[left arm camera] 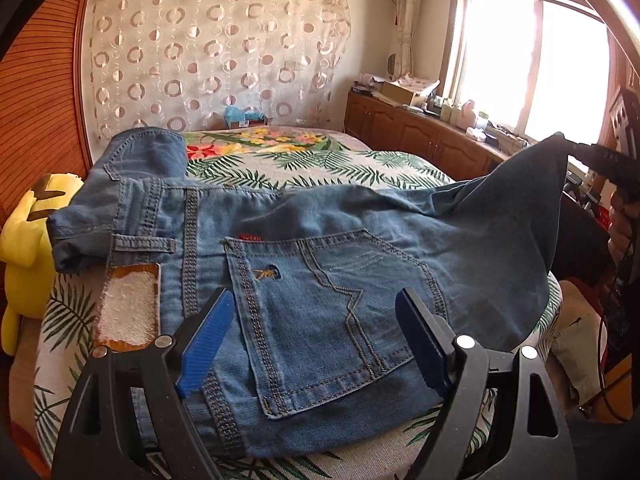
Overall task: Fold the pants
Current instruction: 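Grasp the jeans leg with the right gripper, lift and fold it over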
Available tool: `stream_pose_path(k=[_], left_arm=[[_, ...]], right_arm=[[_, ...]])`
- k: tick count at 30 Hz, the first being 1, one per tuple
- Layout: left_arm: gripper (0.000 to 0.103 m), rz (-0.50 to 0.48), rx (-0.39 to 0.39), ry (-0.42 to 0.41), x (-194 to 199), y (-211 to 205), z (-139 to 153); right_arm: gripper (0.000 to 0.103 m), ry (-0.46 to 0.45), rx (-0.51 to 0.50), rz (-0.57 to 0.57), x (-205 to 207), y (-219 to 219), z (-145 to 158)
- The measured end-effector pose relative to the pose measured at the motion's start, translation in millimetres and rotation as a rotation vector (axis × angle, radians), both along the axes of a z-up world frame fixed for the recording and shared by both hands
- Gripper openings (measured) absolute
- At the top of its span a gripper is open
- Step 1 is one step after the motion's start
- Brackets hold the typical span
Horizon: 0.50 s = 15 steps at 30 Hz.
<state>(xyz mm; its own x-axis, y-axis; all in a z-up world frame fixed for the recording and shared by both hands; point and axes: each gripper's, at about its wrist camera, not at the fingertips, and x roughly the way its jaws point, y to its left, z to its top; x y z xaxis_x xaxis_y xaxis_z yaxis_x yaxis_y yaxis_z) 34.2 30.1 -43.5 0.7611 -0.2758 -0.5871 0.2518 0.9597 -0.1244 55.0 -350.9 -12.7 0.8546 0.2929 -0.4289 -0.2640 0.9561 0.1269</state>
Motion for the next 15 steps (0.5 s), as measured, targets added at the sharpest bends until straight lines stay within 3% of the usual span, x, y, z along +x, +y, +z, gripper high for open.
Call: stream_pose_path(k=[8, 15], left_arm=[[0.083, 0.045, -0.021, -0.028, -6, 21, 11], [0.083, 0.069, -0.039, -0.018, -7, 35, 7]], right_arm=[[0.006, -0.079, -0.041, 0.267, -11, 104, 55], [0.006, -0.047, -0.084, 0.416, -2, 172, 65]])
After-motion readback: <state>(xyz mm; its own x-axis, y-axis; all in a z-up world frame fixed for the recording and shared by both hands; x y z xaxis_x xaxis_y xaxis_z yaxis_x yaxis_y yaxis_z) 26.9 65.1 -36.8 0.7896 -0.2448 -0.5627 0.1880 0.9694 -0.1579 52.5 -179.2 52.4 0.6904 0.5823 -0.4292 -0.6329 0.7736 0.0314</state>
